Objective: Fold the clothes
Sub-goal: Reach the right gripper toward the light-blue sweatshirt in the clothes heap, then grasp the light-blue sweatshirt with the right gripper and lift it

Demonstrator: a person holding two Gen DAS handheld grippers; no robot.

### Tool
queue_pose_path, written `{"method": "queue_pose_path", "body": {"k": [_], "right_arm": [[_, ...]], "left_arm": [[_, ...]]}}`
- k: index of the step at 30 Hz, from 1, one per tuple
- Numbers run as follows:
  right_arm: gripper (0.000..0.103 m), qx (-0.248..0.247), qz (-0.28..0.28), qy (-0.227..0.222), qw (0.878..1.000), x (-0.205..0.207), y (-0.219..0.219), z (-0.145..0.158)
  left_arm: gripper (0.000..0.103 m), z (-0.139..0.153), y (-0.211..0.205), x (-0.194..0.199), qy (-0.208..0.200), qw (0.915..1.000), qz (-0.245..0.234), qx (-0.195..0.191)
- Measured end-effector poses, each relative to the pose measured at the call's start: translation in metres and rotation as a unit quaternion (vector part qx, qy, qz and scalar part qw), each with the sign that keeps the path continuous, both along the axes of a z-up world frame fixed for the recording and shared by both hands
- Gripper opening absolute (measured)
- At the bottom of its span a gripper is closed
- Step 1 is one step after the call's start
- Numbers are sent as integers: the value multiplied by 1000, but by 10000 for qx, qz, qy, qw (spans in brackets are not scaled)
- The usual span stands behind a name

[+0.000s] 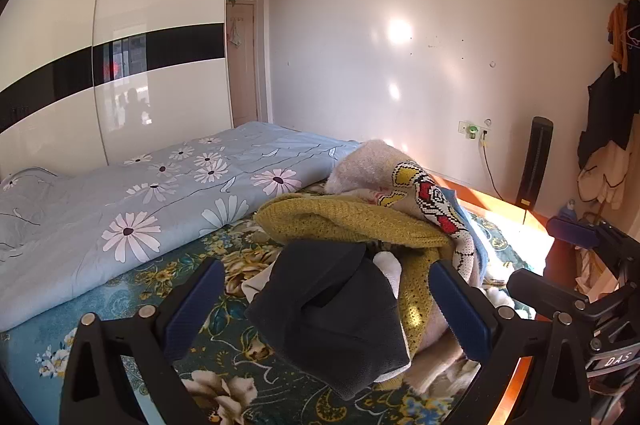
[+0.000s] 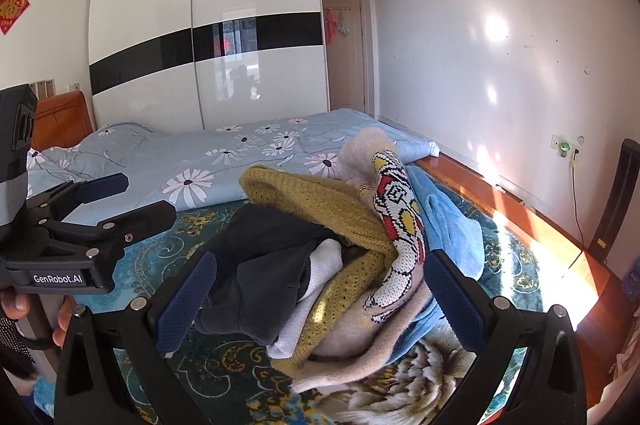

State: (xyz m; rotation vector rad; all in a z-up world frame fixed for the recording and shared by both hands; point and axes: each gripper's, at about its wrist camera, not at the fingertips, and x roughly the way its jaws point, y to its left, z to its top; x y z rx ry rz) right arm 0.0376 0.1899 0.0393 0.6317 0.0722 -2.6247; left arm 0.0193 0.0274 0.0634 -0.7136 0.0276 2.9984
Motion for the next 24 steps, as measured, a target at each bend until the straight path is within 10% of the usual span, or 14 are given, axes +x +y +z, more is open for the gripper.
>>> {"method": "queue_pose_path", "body": {"k": [19,24], "right_arm": [[103,55,-321,-565,9979,-67,13,-8],[86,424,-624,-852,9935,-129,5,-21]], "left_arm": [[103,-29,-20,-24,-322,9994,31,141],[103,-46,-42,-30,-439,9988,141,167]]}}
